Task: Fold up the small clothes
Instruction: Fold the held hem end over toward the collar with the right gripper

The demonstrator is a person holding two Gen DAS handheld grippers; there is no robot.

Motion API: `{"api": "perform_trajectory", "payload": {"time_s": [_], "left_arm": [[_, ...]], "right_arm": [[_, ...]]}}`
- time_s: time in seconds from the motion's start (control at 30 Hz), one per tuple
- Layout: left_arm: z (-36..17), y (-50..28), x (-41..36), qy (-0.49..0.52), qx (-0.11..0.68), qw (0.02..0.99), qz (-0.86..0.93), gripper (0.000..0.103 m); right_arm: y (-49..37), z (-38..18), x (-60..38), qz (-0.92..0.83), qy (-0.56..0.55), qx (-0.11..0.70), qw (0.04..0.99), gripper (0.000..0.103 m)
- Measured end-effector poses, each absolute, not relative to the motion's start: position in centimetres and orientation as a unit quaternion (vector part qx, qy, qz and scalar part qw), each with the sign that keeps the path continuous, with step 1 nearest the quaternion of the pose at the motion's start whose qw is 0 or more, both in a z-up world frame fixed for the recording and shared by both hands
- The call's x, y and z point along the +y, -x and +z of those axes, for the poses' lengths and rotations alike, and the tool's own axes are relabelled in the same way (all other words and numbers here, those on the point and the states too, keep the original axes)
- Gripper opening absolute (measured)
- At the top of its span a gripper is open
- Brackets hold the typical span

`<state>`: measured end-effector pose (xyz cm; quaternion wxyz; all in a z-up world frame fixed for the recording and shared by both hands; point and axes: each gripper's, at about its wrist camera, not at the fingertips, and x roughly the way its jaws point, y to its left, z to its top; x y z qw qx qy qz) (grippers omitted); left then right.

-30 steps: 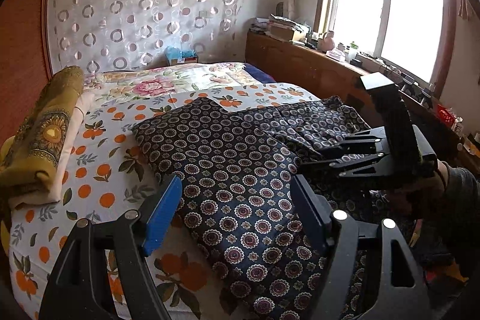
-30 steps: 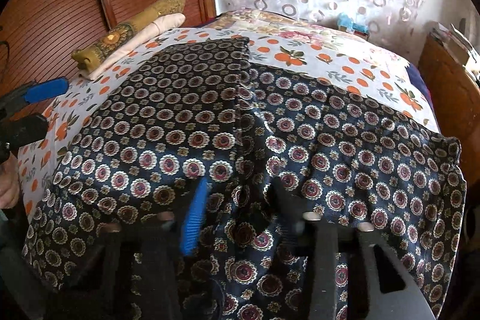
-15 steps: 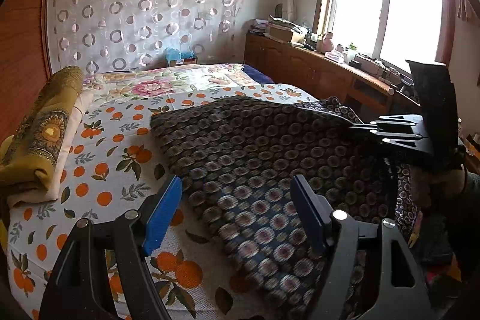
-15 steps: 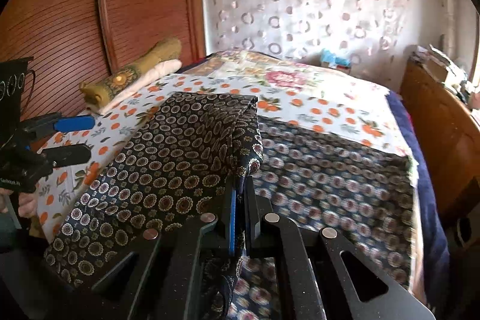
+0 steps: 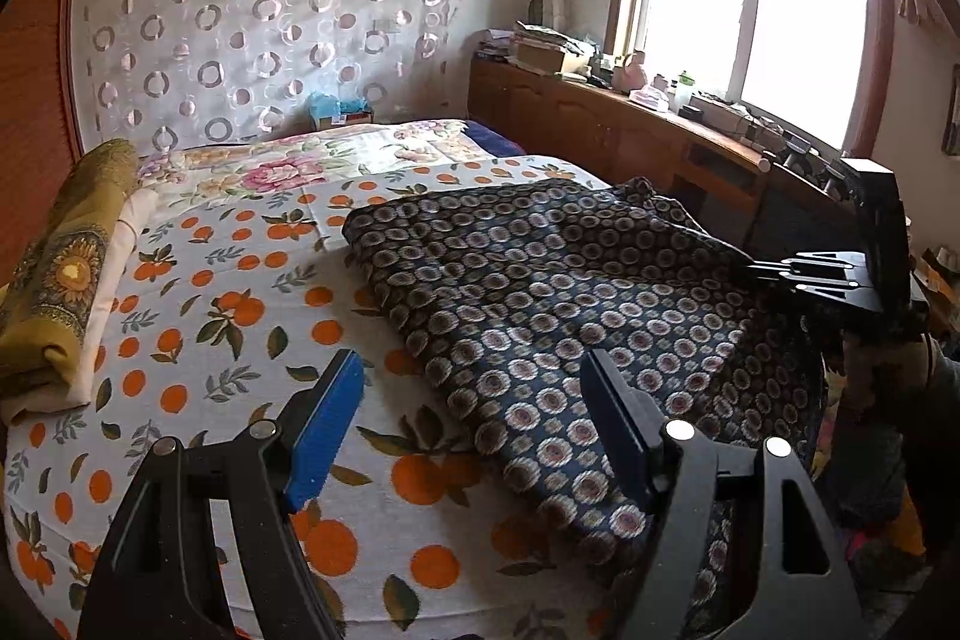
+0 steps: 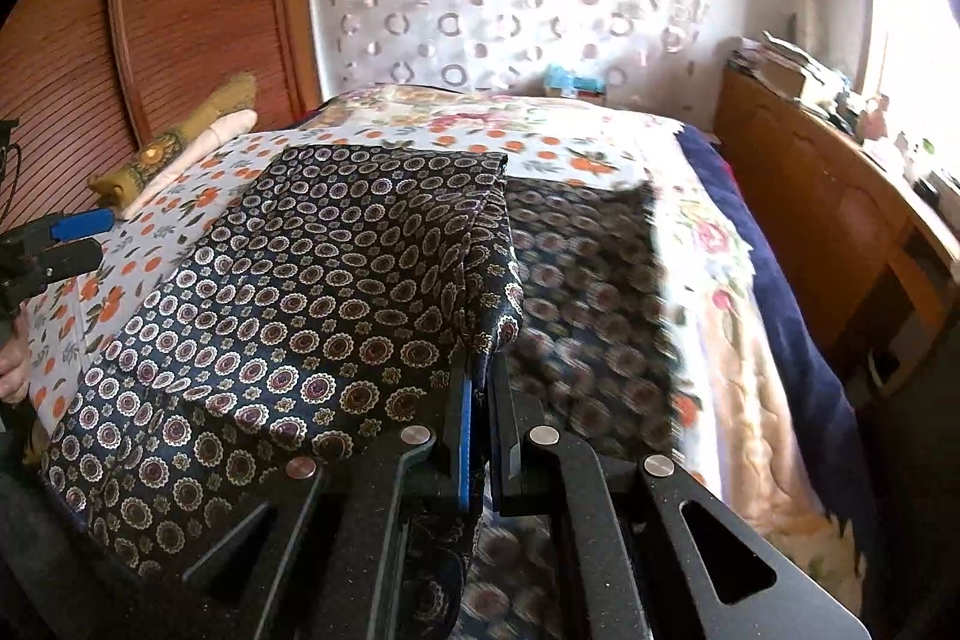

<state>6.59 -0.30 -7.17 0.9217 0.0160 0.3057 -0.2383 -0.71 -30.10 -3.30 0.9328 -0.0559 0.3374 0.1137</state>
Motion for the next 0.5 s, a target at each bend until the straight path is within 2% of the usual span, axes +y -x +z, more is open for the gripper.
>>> {"api": "perform_trajectory", "payload": {"time_s": [0.5], "left_arm": [[-7.7, -6.9, -2.1, -0.023, 0.314, 0.915, -0.253, 0.075]], "right_arm": [[6.2, -2.1, -30.2, 0.055, 0.058, 0.347, 0.934, 0.004]]}}
